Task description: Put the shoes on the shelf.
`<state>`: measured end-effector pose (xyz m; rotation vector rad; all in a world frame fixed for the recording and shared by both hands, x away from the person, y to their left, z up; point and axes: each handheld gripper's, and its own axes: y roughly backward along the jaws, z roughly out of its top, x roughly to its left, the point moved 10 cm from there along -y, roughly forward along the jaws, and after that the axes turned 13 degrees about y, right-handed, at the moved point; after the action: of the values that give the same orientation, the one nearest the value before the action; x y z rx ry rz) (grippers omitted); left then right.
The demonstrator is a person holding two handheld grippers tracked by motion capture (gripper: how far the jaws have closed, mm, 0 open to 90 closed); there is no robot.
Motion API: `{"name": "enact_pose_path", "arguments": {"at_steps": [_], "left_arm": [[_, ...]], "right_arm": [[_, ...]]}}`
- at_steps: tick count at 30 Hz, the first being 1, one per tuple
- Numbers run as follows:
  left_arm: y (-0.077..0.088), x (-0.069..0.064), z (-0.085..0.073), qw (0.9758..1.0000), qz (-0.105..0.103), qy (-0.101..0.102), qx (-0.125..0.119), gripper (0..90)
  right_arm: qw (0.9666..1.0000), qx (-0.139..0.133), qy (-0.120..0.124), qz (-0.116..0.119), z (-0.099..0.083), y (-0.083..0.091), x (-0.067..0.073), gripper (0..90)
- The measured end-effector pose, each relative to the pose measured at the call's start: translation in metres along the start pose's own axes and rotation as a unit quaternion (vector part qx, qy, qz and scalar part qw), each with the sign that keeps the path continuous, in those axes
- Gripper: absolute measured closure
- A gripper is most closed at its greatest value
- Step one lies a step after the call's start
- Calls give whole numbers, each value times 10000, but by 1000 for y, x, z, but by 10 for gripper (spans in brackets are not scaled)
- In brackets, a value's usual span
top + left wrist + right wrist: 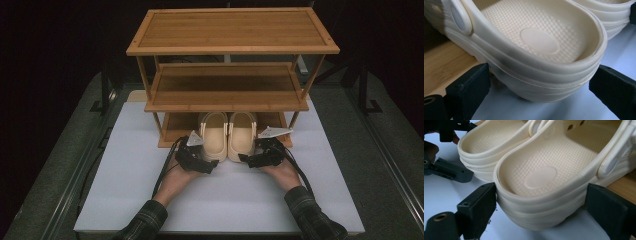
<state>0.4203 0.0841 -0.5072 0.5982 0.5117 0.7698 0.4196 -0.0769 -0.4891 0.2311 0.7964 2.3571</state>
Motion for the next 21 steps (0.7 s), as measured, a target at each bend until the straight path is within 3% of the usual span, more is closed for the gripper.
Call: {"name": "enact_pose_path", "arguments": {"at_steps": [3,11,15,21], "left_arm": [[-4,4,5,10000,20,25,48,33],[-14,12,16,9999,34,111,69,31],[-19,16,21,9999,61,72,82,31],[-27,23,30,9998,107,147,61,28]], "right_arm": [[10000,77,8,25,3,-3,-7,103],[9997,-136,-187,-63,6,-11,-20,115],[9997,-93,-155,-152,13,-15,-27,115],[9992,4,-356,-188,19,-21,-37,114]]}}
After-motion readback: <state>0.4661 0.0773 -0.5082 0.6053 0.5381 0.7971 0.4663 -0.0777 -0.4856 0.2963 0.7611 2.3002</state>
